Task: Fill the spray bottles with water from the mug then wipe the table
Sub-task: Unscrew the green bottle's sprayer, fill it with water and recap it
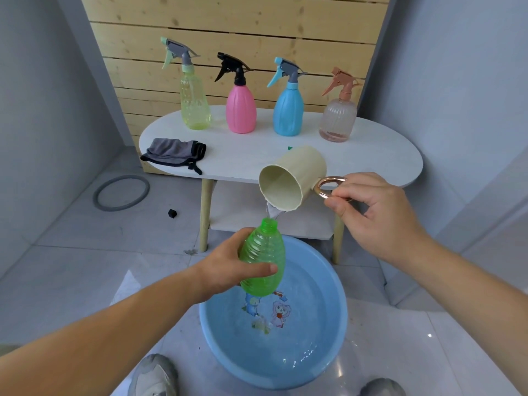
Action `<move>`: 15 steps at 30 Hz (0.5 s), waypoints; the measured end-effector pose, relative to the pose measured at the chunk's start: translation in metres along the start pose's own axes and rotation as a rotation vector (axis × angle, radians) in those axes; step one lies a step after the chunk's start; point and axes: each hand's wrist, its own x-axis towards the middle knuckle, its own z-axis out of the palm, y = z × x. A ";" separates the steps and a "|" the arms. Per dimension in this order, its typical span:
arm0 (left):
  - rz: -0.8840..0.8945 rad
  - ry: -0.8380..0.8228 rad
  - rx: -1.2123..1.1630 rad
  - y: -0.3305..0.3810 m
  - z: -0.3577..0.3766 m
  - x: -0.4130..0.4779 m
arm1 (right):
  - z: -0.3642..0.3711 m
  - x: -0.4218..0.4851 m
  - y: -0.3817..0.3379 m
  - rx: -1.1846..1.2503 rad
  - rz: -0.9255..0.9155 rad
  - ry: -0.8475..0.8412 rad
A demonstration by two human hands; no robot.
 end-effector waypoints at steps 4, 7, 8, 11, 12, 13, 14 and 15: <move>-0.004 -0.002 -0.011 -0.001 0.000 0.000 | 0.001 0.000 0.002 -0.025 -0.063 0.021; 0.000 0.004 -0.003 -0.001 0.000 0.000 | 0.002 -0.001 0.004 -0.066 -0.128 0.032; 0.001 0.005 -0.003 -0.001 0.000 0.000 | 0.002 -0.001 0.004 -0.078 -0.142 0.034; -0.001 -0.003 -0.012 -0.001 0.000 0.000 | 0.002 -0.001 0.005 -0.093 -0.181 0.035; -0.001 -0.004 -0.011 -0.001 0.001 0.001 | 0.002 -0.001 0.005 -0.096 -0.197 0.035; -0.001 -0.002 -0.008 -0.001 0.001 0.000 | 0.002 -0.001 0.005 -0.103 -0.215 0.034; -0.001 0.000 -0.006 -0.001 0.001 0.001 | 0.002 -0.001 0.005 -0.117 -0.235 0.034; -0.001 0.002 -0.004 -0.002 0.000 0.001 | 0.003 -0.001 0.005 -0.134 -0.255 0.034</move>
